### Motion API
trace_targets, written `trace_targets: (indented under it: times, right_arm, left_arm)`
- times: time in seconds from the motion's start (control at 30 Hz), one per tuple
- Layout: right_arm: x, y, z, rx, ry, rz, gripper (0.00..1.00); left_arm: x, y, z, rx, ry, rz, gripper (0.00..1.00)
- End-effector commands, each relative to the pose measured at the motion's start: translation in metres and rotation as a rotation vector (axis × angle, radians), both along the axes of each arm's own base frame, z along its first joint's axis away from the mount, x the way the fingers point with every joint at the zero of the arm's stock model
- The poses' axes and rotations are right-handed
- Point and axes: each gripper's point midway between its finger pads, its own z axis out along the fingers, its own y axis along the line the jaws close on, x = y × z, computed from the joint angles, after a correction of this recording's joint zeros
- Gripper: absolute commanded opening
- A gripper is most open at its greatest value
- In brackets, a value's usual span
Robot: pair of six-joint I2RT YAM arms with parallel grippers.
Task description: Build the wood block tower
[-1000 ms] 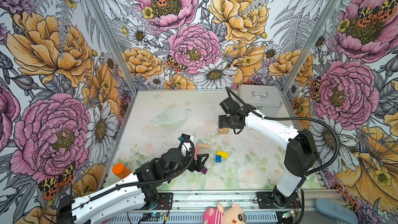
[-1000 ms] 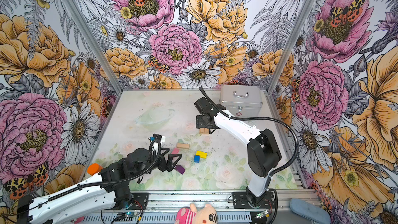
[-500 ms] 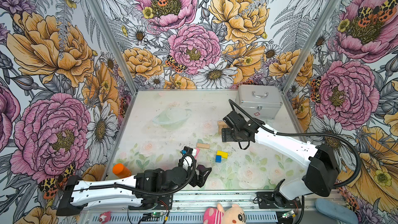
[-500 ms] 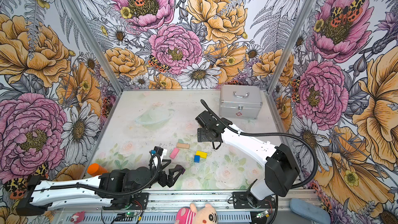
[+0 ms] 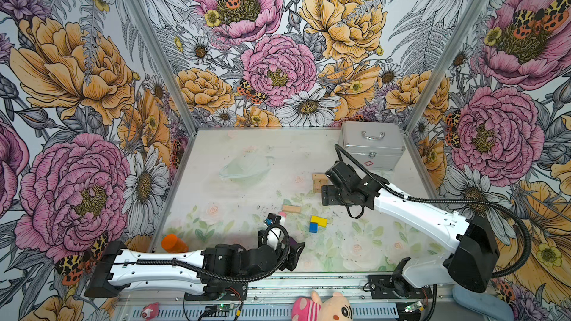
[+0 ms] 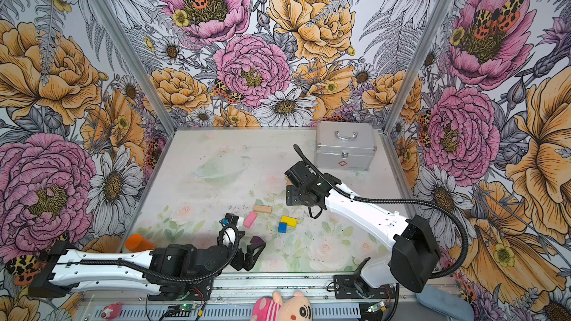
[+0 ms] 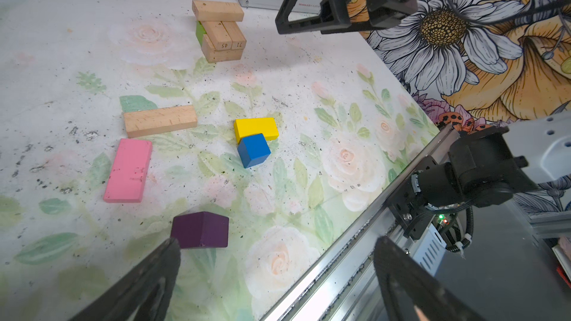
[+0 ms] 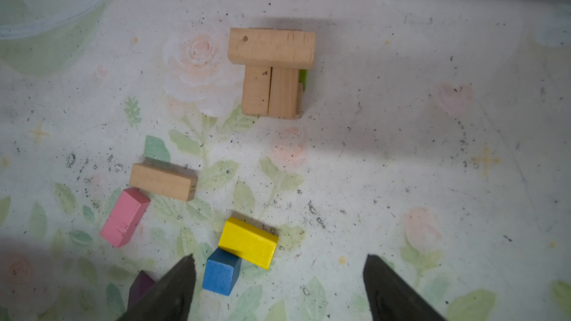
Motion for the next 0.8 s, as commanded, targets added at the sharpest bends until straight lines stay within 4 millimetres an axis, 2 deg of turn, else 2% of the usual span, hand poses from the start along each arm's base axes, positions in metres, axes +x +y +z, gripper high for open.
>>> trace_targets:
  times: [0.0,0.2,0.43,0.77]
  right_arm:
    - [0.003,-0.001,0.006,0.004,-0.045,-0.009,0.87]
    - [0.007,0.005,0.008,0.019,-0.049,0.003,0.87]
    - [0.013,0.011,0.001,0.009,-0.036,0.011,0.87]
    - [0.016,0.016,-0.001,0.013,-0.047,0.032,0.87]
  left_arm:
    - [0.004,0.001,0.012,-0.005,-0.027,0.019,0.99]
    - [0.007,0.004,0.011,0.004,-0.034,0.030,0.99]
    - [0.013,0.012,0.007,0.010,-0.026,0.059,0.99]
    - [0.035,0.036,0.005,0.006,0.004,0.174,0.99]
